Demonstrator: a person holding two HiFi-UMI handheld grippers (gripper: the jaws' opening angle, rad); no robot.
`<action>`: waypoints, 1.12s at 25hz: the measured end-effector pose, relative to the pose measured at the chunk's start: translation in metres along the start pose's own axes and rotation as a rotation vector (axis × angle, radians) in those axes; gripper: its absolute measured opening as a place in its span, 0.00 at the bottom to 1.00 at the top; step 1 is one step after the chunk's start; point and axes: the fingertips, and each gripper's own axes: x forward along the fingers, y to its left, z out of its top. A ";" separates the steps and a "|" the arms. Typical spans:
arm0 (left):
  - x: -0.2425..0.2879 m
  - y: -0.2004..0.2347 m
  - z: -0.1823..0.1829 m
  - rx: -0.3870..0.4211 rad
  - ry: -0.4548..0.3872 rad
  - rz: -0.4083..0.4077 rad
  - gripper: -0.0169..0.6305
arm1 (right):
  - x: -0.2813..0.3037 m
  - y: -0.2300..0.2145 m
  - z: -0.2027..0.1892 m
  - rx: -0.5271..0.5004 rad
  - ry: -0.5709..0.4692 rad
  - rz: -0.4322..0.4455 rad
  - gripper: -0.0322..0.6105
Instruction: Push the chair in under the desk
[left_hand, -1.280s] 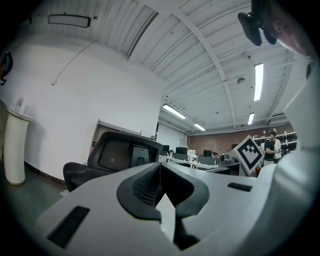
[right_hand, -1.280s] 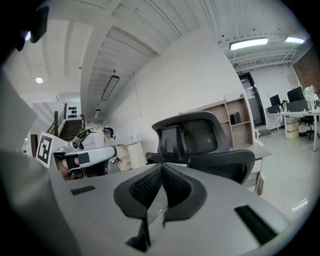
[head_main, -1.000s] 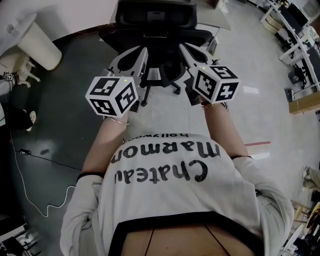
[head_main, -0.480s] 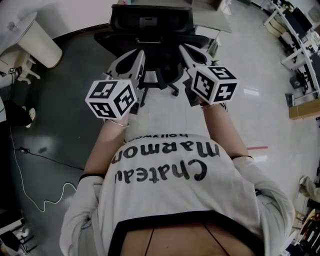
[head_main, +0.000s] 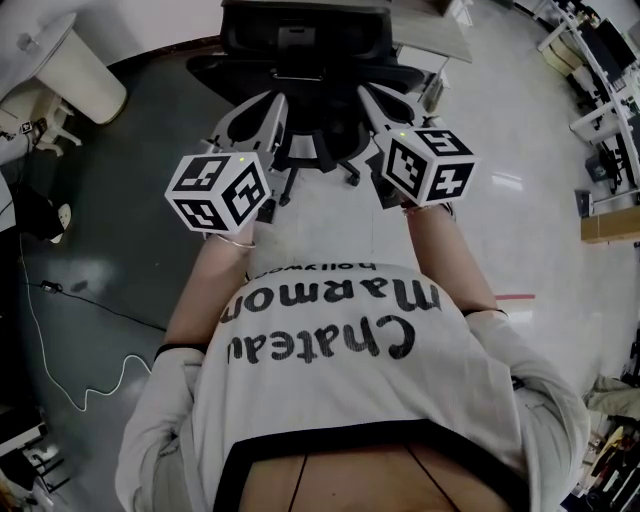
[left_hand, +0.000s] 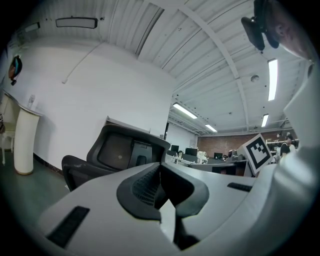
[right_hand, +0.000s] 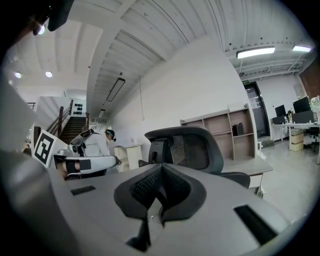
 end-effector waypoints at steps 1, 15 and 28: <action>0.000 0.001 -0.001 -0.001 0.001 0.002 0.05 | 0.001 0.000 -0.001 0.005 0.001 0.002 0.07; -0.006 0.005 -0.006 -0.022 0.002 0.015 0.05 | 0.002 0.003 -0.006 0.015 0.012 0.006 0.07; -0.012 0.000 -0.004 -0.033 -0.007 0.005 0.05 | -0.002 0.014 -0.003 0.020 0.015 0.036 0.07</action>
